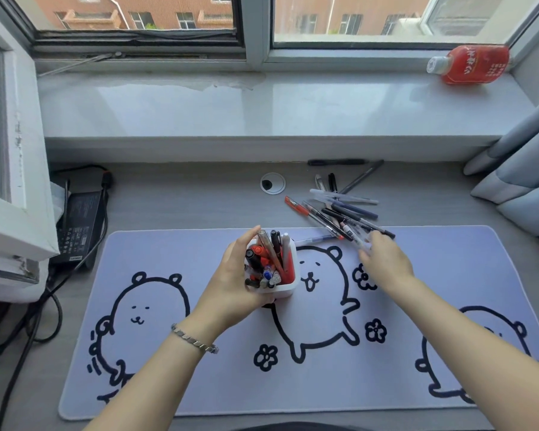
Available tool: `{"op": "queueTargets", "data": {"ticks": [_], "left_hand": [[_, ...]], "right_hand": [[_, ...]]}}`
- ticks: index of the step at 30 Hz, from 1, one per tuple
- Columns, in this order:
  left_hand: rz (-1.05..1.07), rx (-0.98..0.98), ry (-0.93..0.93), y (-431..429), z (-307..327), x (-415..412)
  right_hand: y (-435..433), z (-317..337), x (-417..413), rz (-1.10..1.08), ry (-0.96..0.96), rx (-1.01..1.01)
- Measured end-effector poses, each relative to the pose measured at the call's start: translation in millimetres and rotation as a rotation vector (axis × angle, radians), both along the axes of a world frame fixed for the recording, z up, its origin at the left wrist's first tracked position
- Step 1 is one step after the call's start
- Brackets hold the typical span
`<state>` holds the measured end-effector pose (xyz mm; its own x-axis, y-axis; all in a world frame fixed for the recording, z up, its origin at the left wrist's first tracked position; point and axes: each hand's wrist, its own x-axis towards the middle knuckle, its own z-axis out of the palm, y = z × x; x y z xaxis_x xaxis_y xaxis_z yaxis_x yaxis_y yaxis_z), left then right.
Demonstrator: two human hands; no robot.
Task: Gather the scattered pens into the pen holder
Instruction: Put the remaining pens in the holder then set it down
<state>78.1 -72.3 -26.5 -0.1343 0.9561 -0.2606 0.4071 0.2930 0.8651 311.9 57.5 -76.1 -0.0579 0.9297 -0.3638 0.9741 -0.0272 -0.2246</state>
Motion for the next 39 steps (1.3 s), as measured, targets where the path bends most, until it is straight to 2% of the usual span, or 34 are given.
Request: {"op": "queueTargets", "data": {"ticks": [3,5,10,13,14,18,21,24,28,31,34,37,39], "left_hand": [[-0.001,0.013,0.002,-0.3,-0.5,0.2],[-0.013,0.019,0.032,-2.4,1.2,0.1],[-0.107,0.257,0.228,0.0,7.4,5.0],[-0.185,0.364,0.483,12.7,0.1,6.9],[-0.187,0.389,0.514,16.4,-2.7,6.3],[-0.093,0.436,0.363,21.6,-4.5,5.5],[-0.021,0.504,0.304,22.3,-2.5,11.9],[-0.047,0.512,0.347,24.1,-7.4,13.0],[-0.102,0.423,0.414,24.6,-11.4,10.7],[-0.112,0.329,0.258,23.4,-3.0,9.0],[-0.062,0.297,0.057,15.4,4.5,5.3],[-0.065,0.175,0.023,1.6,3.4,-0.1],[-0.024,0.056,-0.011,-5.1,2.5,-4.7]], "right_hand": [[-4.6,-1.4,1.0,0.029,-0.007,0.003],[-7.7,10.0,-3.9,0.022,0.075,0.03],[-26.2,56.2,-18.9,-0.076,0.608,0.0],[-40.2,75.6,-26.3,-0.092,0.797,-0.007],[-44.2,79.5,-28.6,-0.097,0.874,-0.034],[-55.6,83.2,-32.7,-0.075,1.027,-0.038],[-60.6,81.5,-35.6,-0.152,1.154,-0.036],[-63.0,82.0,-42.4,-0.307,1.375,-0.037],[-71.2,83.7,-68.9,-0.45,1.605,0.061],[-83.1,73.1,-101.3,-0.361,1.553,0.131],[-98.5,48.5,-118.9,-0.182,1.32,0.129],[-104.4,32.9,-112.3,-0.075,1.108,0.193],[-98.9,33.2,-102.9,-0.041,1.083,0.286]]}}
